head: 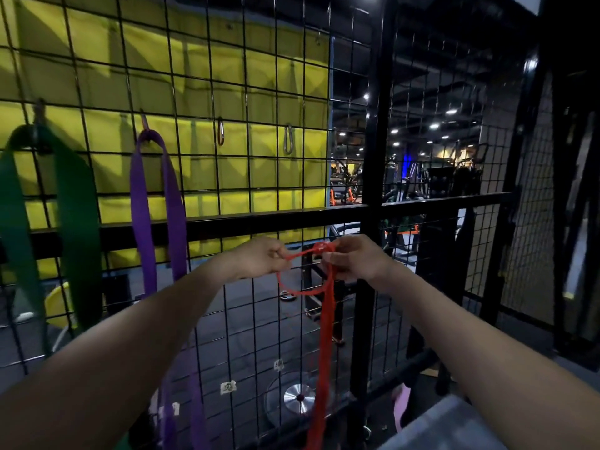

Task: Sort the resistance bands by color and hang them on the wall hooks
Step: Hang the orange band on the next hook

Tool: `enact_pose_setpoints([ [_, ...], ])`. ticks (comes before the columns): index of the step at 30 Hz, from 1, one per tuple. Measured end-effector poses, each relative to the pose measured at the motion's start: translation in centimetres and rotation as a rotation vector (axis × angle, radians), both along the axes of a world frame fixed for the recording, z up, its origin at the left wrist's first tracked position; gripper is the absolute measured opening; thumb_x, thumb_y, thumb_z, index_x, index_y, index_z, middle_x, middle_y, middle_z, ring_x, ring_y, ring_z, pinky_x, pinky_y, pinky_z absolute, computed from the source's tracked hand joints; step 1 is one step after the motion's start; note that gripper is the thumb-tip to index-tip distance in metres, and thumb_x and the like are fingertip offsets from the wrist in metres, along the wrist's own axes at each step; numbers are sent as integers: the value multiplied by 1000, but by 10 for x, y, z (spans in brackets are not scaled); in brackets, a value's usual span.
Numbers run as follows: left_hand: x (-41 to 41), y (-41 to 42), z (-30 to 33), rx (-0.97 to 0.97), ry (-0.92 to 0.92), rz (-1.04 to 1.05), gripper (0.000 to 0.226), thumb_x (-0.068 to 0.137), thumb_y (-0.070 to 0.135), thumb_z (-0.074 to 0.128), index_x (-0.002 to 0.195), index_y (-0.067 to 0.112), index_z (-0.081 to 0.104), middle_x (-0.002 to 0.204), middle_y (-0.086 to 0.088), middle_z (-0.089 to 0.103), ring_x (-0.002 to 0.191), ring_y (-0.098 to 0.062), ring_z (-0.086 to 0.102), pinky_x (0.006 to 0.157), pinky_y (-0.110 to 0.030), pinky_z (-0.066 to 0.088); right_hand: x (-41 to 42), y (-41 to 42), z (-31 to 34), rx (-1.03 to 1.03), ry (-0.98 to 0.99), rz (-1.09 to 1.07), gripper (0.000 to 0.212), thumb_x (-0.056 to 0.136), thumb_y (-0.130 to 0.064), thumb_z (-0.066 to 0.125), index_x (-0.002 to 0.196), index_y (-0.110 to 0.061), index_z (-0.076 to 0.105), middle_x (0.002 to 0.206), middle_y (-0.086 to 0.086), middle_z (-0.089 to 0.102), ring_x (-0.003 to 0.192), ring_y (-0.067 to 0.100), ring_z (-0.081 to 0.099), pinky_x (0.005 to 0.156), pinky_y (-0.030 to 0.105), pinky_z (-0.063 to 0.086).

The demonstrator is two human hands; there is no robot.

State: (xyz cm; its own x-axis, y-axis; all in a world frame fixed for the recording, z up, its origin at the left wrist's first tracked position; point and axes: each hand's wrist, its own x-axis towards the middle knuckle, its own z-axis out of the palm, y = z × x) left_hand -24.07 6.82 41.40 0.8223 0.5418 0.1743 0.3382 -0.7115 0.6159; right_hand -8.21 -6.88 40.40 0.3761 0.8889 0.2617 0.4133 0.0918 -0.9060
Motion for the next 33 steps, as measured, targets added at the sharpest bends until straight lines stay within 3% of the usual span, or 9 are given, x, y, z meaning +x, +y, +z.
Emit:
enact_pose_setpoints([
  [3, -11, 5, 3, -199, -121, 51, 5, 94, 21, 52, 94, 17, 54, 84, 1, 60, 83, -13, 61, 83, -32, 48, -8, 7, 1, -30, 10, 45, 4, 89, -7, 59, 85, -9, 60, 88, 11, 65, 85, 25, 64, 87, 40, 54],
  [6, -17, 7, 16, -533, -360, 20, 6, 98, 21, 42, 96, 20, 47, 74, 0, 49, 63, -12, 58, 70, -31, 54, -21, 18, 2, -85, -14, 120, 10, 91, -12, 57, 81, -12, 60, 80, 4, 67, 78, 18, 65, 84, 36, 51],
  [9, -24, 12, 30, -391, -348, 42, 7, 96, 24, 49, 91, 20, 52, 61, 3, 34, 50, -10, 33, 48, -23, 34, -31, 26, 7, -94, -54, 128, 12, 92, -15, 56, 83, -9, 61, 82, 4, 67, 75, 14, 63, 75, 27, 49],
  [14, -41, 30, 49, -187, -402, 110, 13, 81, 14, 67, 73, 19, 58, 77, 1, 57, 73, -15, 46, 62, -29, 34, -30, 33, 13, -52, 34, -15, 20, 93, -9, 54, 104, 6, 61, 87, 11, 64, 81, 24, 63, 85, 34, 55],
  [17, -52, 38, 51, -90, -362, 24, 16, 79, 7, 69, 75, 19, 59, 81, -3, 62, 80, -18, 55, 74, -31, 42, -36, 40, 16, 12, 100, -123, 16, 97, -5, 43, 99, 4, 56, 74, 14, 56, 60, 16, 59, 54, 15, 53],
  [19, -53, 42, 49, 19, -286, 6, 17, 79, 5, 69, 76, 19, 59, 81, -5, 61, 80, -17, 55, 73, -26, 43, -39, 46, 19, 42, 122, -192, 16, 99, -7, 40, 98, 1, 53, 70, 12, 54, 54, 15, 56, 46, 17, 48],
  [23, -49, 50, 44, 61, -343, 76, 3, 85, 11, 64, 85, 13, 62, 77, -10, 49, 68, -20, 45, 56, -22, 37, -40, 55, 22, 43, 143, -248, 21, 100, -7, 36, 107, -5, 56, 71, 11, 57, 59, 21, 56, 56, 28, 46],
  [29, -39, 47, 56, -37, -440, 19, 6, 88, 18, 61, 82, 19, 61, 87, 1, 59, 77, -8, 54, 66, -17, 40, -49, 64, 29, -137, -205, -150, 27, 86, 7, 49, 103, -8, 63, 112, 21, 63, 96, 27, 58, 78, 31, 47],
  [33, -30, 41, 70, -201, -471, -25, 11, 91, 14, 56, 81, 15, 52, 81, -5, 60, 68, -13, 59, 67, -25, 49, -65, 72, 45, -43, -16, 127, 30, 89, 9, 42, 98, -13, 60, 102, 10, 60, 100, 20, 56, 94, 35, 44],
])
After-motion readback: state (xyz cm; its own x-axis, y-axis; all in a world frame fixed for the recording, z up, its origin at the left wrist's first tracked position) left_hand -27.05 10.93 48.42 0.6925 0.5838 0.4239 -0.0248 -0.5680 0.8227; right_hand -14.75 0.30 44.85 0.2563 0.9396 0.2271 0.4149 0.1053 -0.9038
